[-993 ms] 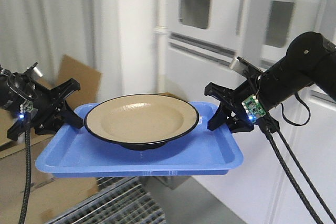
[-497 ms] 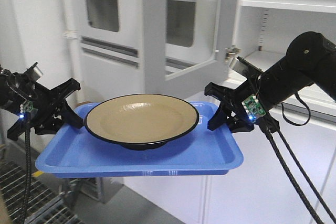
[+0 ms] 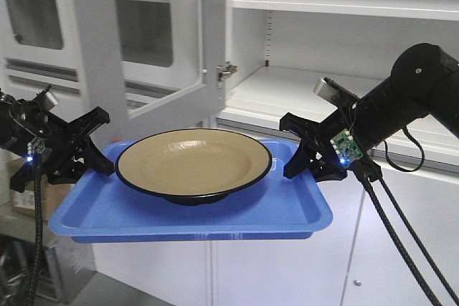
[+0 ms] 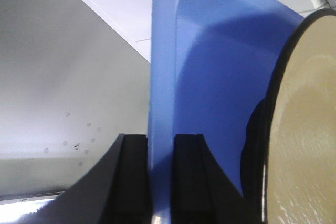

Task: Place disk in tray to left cabinet
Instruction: 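Hold the tray level with both grippers while driving to the cabinet, then lower the tray onto the cabinet shelf with both grippers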

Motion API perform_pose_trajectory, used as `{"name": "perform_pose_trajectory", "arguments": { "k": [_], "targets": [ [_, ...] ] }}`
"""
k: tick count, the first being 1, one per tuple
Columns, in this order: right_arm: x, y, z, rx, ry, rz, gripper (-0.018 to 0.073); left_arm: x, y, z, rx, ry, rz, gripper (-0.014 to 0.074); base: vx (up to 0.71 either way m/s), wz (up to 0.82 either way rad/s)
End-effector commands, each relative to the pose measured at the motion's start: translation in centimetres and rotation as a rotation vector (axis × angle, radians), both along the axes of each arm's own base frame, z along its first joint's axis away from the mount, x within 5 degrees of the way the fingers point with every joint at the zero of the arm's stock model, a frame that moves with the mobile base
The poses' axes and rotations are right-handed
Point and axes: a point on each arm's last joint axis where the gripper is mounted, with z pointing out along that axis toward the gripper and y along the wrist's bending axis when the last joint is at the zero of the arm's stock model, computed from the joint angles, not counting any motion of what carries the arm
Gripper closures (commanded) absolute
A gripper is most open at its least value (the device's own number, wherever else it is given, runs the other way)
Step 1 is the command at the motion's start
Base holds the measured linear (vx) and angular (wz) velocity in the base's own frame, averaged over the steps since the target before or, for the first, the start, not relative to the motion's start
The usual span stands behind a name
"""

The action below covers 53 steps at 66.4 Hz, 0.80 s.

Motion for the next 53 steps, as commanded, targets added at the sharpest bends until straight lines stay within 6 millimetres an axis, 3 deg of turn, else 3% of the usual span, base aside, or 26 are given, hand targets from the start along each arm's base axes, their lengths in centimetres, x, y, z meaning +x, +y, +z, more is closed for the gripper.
{"name": "perform_pose_trajectory", "arguments": {
  "k": [1,53],
  "targets": [
    [-2.62,1.98,4.82,0.188,-0.074,0.075,0.0564,-2.35,-2.55,4.82,-0.202,-0.078,-0.064,0.0596,0.04,-0.35],
    [-2.62,1.98,4.82,0.188,-0.074,0.075,0.0564,-2.35,-2.55,4.82,-0.202,-0.078,-0.064,0.0596,0.11,-0.29]
  ]
}}
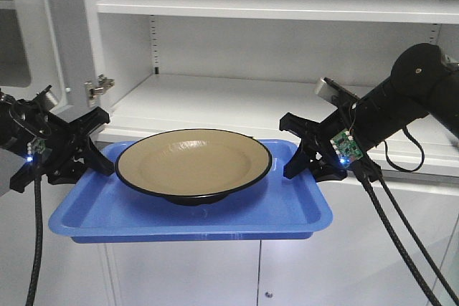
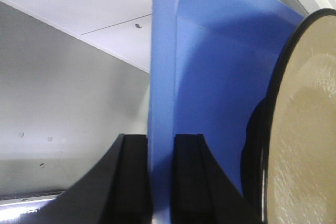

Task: Place disk in tray to left cabinet
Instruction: 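Lower the tray onto the cabinet shelf with both grippers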

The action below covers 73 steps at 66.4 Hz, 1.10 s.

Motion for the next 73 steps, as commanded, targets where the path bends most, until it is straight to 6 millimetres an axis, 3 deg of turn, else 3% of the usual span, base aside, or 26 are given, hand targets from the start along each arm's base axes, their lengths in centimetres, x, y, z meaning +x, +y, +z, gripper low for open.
{"name": "perform_pose_trajectory", "arguments": {
  "k": [1,73],
  "targets": [
    [-2.61,1.98,4.82,0.189,-0.075,0.075,0.0564,-2.35,-2.56,4.82,-0.203,-0.078,-0.064,0.0596,0.20,-0.21],
    [-2.61,1.98,4.82,0.189,-0.075,0.075,0.0564,-2.35,-2.56,4.82,-0.203,-0.078,-0.064,0.0596,0.22,-0.14]
  ]
}}
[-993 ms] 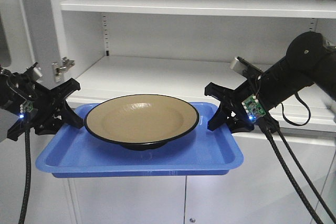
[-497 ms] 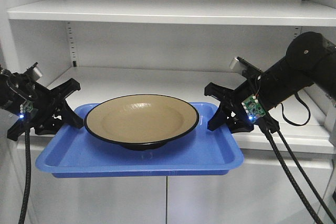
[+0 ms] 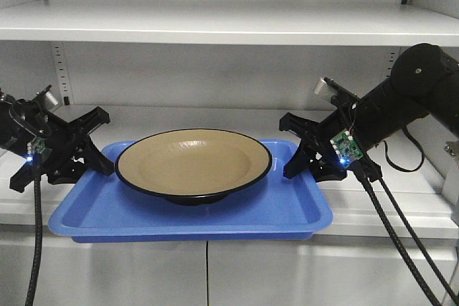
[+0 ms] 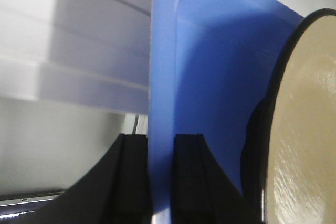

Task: Place disk in tray to left cabinet
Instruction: 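Lower the tray onto the cabinet shelf with both grippers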

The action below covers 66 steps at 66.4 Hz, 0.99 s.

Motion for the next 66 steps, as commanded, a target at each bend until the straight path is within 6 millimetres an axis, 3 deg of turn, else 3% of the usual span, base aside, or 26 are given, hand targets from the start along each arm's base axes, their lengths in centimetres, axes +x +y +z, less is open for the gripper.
{"name": "perform_pose_trajectory", "arguments": {
  "k": [1,66],
  "targets": [
    [-2.61,1.98,4.82,0.188,-0.075,0.075,0.0564,-2.34,-2.55,4.82,-0.203,-0.079,-0.063,0.0596,0.15,-0.05],
    [-2.61,1.98,4.82,0.188,-0.075,0.075,0.0564,-2.34,-2.55,4.82,-0.203,-0.079,-0.063,0.0596,0.06,-0.03]
  ]
}}
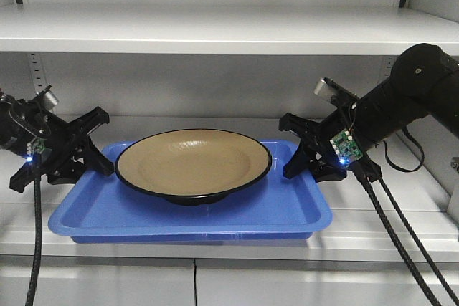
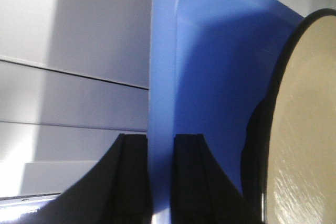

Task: Place disk in tray to left cabinet
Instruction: 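Lower the tray onto the cabinet shelf with both grippers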

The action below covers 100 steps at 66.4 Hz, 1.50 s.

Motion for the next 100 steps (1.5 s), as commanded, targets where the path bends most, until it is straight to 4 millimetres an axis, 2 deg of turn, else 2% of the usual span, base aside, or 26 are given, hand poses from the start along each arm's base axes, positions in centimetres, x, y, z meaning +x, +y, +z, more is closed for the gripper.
{"name": "perform_pose_trajectory", "arguments": {
  "k": [1,26,38,47,70,86,100],
  "targets": [
    [-2.6,2.0,4.8,0.188,-0.075,0.075,0.0564,-2.3,-2.6,4.8,-0.203,-0.079,-0.063,0.0596,0.00,0.00],
    [-2.2,2.0,5.1,0.203,-0.116,0.045,0.0564,-2.2,-2.5,4.9,-0.203,-0.091,-0.053,0.0596,0.00,0.00],
    [-1.4,1.9,5.2,0.212,-0.178,-0.001,0.0564,-0.8,-2.2,5.0,-0.221,-0.189,0.043,0.0596,0.00,0.00],
    [-0.1,1.9,4.3,0.216,-0.214,-0.047,0.0564,0.7,-2.1,4.2,-0.232,-0.222,0.099,0.0596,0.00,0.00],
    [3.3,2.1,0.9,0.199,-0.271,-0.098,0.0563,4.2,-1.9,-0.2,-0.237,-0.186,0.176,0.0596,0.00,0.00],
    [4.6,2.3,-1.6,0.185,-0.237,-0.108,0.0546,5.4,-1.7,-1.2,-0.237,-0.215,0.229,0.0587,0.00,0.00],
    [5.3,2.1,-2.0,0.177,-0.266,-0.134,0.0447,6.0,-1.5,-1.8,-0.237,-0.227,0.255,0.0539,0.00,0.00]
  ]
}}
